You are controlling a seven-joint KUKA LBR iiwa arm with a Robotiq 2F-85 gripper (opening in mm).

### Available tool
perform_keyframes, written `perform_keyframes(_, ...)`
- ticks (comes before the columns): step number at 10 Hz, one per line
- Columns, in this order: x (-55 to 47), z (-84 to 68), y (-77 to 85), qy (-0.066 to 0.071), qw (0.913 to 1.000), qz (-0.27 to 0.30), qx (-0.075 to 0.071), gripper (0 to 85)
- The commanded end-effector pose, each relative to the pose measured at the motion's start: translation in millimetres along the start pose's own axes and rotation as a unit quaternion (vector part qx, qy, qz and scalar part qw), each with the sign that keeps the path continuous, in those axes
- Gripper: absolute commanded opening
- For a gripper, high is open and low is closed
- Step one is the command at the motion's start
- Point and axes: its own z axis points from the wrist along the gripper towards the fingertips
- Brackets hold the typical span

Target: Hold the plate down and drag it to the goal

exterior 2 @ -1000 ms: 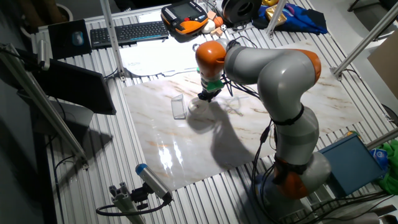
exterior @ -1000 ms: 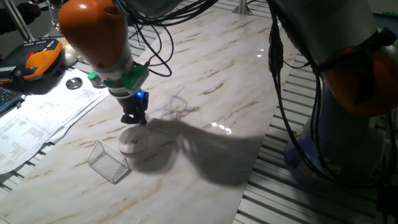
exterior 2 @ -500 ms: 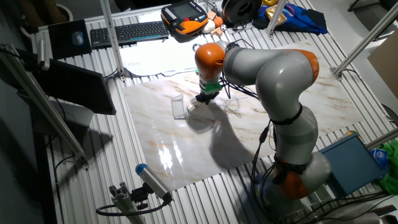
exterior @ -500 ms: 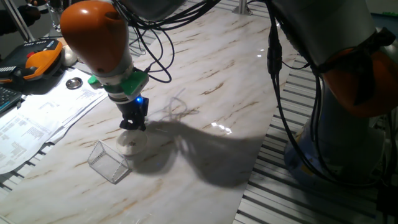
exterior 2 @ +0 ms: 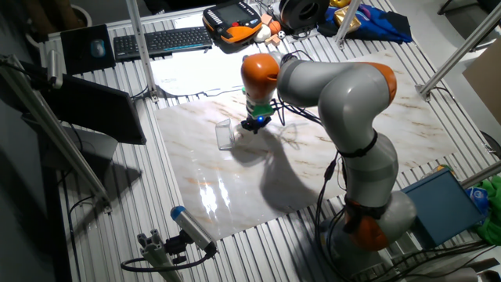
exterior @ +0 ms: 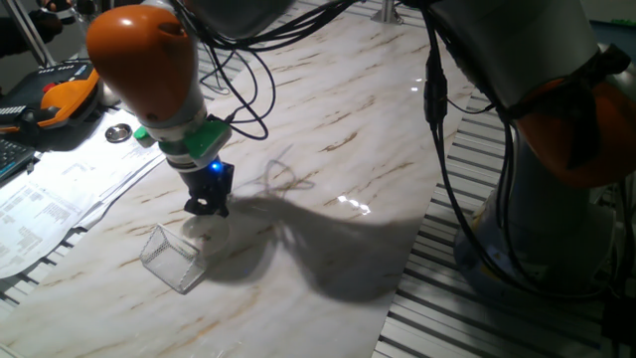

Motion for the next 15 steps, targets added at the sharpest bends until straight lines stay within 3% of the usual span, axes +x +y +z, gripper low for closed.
perform_keyframes(1, 0.2, 0.0, 2.8, 0.0, 1.0, 0.003, -0.001, 0.0)
perform_keyframes(4, -2.6, -4.8, 13.7, 0.008, 0.9998, 0.016, -0.006, 0.0)
perform_keyframes(7, 0.2, -3.9, 27.1, 0.006, 0.9996, 0.029, -0.003, 0.0)
perform_keyframes(13, -0.7, -5.4, 41.7, 0.009, 0.9989, 0.043, -0.012, 0.0)
perform_keyframes(15, -1.1, -5.3, 43.4, 0.006, 0.999, 0.044, -0.009, 0.0)
